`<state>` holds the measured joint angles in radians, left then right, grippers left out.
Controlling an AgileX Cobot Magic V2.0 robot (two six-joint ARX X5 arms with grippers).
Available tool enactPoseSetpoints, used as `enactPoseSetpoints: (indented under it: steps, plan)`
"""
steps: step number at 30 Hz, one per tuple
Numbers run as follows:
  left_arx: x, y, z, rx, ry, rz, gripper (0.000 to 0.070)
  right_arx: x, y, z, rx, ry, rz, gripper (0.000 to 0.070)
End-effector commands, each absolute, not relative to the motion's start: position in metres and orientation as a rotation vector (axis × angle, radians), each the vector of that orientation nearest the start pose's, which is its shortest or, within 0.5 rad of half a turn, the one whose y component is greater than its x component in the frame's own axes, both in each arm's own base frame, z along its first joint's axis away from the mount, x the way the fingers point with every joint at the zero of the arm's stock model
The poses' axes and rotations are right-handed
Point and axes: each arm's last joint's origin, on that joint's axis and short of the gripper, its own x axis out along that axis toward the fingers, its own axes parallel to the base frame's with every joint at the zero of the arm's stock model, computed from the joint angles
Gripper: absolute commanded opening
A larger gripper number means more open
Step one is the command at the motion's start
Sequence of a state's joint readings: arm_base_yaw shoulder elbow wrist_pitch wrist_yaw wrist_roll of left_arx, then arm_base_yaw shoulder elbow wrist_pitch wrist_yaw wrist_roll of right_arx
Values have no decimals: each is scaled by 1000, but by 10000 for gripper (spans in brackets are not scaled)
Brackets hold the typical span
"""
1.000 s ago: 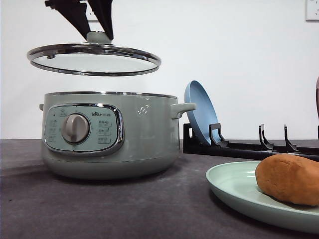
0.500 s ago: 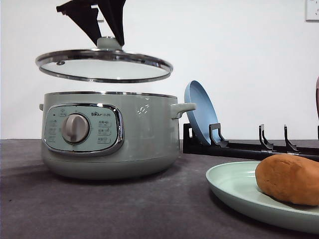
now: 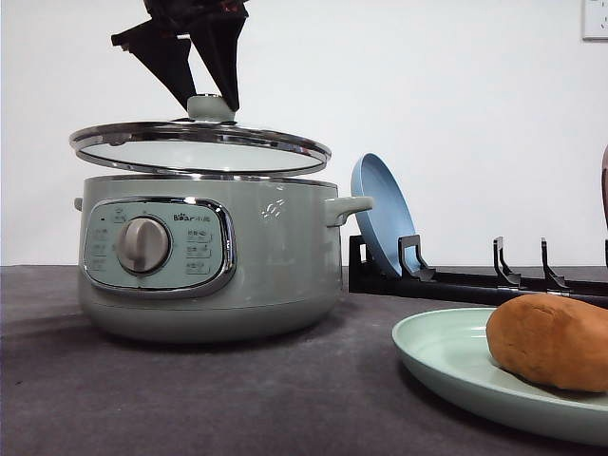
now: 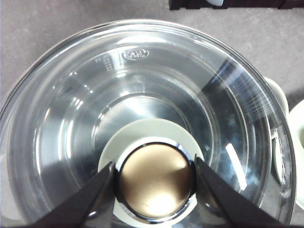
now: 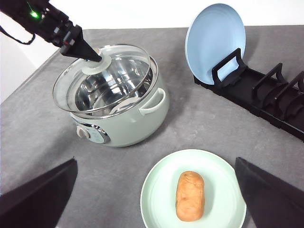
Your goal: Transfer potato from steamer to green plate
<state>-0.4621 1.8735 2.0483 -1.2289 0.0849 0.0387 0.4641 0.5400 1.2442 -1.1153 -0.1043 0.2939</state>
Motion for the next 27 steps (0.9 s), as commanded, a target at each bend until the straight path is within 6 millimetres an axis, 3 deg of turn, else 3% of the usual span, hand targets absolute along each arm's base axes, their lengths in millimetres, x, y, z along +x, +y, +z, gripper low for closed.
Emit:
enactPoseSetpoints:
  steps: [1, 16, 27]
  plan:
    - [341, -177, 378, 223, 985, -535, 0, 24, 16, 411, 221, 462, 503, 689]
    - [355, -184, 358, 232, 1034, -531, 0, 24, 16, 411, 218, 461, 503, 689]
    - [357, -185, 354, 262, 1034, -547, 0, 24, 16, 411, 218, 461, 504, 689]
